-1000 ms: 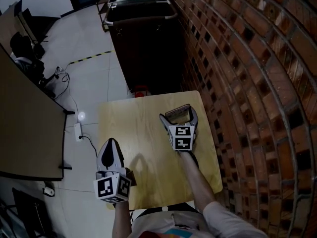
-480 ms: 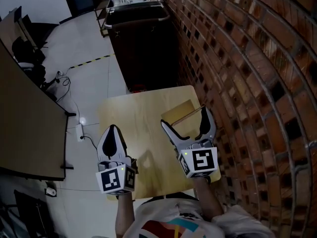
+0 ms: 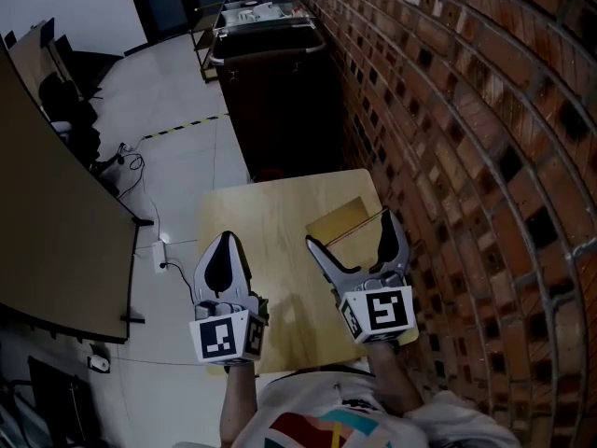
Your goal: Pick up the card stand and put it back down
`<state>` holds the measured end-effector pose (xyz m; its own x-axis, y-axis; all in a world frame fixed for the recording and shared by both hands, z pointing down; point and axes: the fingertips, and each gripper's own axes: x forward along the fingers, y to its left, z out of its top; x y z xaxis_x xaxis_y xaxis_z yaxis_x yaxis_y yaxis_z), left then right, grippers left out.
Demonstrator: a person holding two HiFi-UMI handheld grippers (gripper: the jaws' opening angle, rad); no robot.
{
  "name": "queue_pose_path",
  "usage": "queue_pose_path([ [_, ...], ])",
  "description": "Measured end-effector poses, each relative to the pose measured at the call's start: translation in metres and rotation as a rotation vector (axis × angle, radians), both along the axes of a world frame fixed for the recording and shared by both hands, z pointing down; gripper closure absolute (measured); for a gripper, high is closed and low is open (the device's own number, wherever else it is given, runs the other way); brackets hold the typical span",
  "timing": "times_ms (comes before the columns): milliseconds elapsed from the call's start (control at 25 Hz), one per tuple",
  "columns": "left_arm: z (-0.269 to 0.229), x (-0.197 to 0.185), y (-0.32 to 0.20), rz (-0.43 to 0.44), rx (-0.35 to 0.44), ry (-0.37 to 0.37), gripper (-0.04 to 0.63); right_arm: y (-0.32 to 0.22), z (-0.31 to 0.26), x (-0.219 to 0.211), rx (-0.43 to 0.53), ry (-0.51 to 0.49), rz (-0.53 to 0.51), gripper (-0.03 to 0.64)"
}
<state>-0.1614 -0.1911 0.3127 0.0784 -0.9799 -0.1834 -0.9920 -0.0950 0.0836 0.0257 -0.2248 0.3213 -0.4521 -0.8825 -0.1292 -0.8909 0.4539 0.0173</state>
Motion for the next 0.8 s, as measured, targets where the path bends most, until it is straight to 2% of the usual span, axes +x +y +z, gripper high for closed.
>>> queue_pose_path([
  [120,-0.001,0.002,0.001,-0.004,-0.007,-0.026,0.591,0.001,-0.001,-0.002,-0.004,-0.005,-0.008,0.049],
  [280,0.005,-0.005,0.0,-0.037,-0.041,-0.017,0.592,0.001,0.002,-0.005,-0.011,-0.005,-0.01,0.049],
  [360,0.009,-0.009,0.001,-0.03,-0.051,-0.003,0.592,0.001,0.003,-0.006,-0.015,-0.003,-0.009,0.049],
  [520,0.0,-0.02,0.003,-0.048,-0.016,0.068,0.591,0.004,0.001,-0.008,-0.014,-0.017,-0.008,0.049],
  [800,0.0,-0.024,0.007,-0.054,-0.021,0.074,0.591,0.008,-0.002,-0.007,-0.008,-0.022,0.0,0.049],
])
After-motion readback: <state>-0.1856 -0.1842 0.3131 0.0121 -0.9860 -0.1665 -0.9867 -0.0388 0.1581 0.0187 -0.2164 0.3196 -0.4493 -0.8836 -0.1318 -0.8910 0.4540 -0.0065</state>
